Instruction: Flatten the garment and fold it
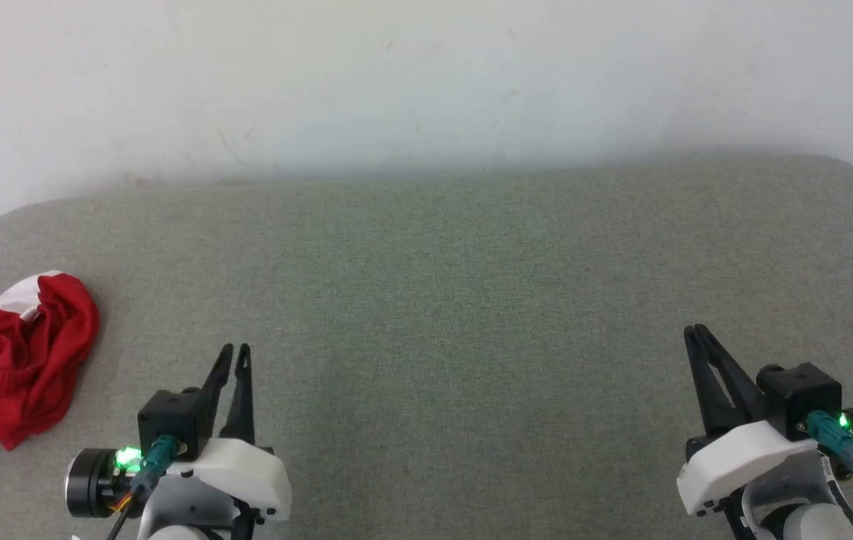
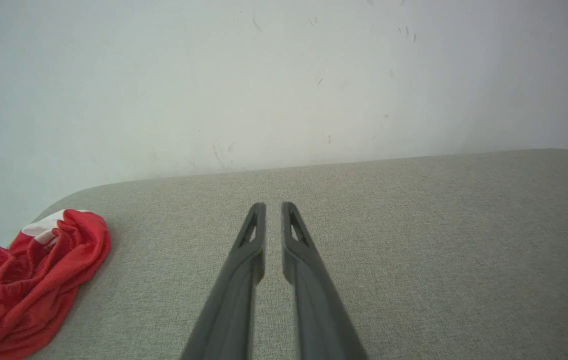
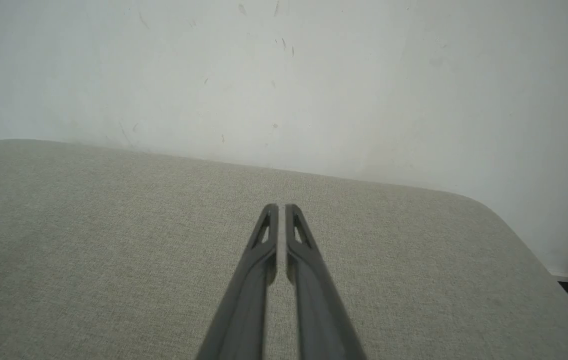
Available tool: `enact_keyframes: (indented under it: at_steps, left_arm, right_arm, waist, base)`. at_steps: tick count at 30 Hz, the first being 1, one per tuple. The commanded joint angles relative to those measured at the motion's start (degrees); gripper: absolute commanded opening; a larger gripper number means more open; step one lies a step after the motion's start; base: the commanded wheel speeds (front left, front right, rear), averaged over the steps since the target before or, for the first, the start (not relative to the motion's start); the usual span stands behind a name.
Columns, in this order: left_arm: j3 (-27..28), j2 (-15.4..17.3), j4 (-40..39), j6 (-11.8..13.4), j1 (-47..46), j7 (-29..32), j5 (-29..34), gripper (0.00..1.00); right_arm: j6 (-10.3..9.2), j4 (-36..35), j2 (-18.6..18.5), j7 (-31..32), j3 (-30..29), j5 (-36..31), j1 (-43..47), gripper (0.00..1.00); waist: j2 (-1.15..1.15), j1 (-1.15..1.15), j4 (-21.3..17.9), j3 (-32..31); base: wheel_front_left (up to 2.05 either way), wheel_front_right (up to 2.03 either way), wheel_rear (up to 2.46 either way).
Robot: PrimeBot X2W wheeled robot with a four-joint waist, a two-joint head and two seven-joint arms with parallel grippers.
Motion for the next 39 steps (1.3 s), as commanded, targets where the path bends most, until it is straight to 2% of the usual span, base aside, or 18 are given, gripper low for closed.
enact_keyframes:
  at_steps: [1, 18, 39]
  left_arm:
    - [0.00, 0.00, 0.00, 0.04, -0.01, -0.04, -0.01, 1.00]
    - [-0.63, 0.14, -0.63, 2.55, -0.53, -1.95, 0.01, 1.00]
    - [-0.31, 0.11, -1.95, 5.58, -0.93, -4.35, -0.60, 1.00]
  right_arm:
    - [0.00, 0.00, 0.00, -0.04, -0.04, 0.02, 0.00, 1.00]
    - [-0.02, -0.94, 0.03, -1.95, -1.53, 0.59, -0.17, 1.00]
    - [-0.03, -2.33, 0.07, -4.34, -1.19, -0.18, -0.15, 1.00]
  waist:
    - [0.00, 0.00, 0.00, 0.01]
    - [0.00, 0.00, 0.77, 0.58]
    - [0.00, 0.00, 6.11, 1.69]
  base:
    - [0.00, 0.00, 0.00]
    - [0.00, 0.00, 0.00]
    - [0.00, 0.00, 0.00]
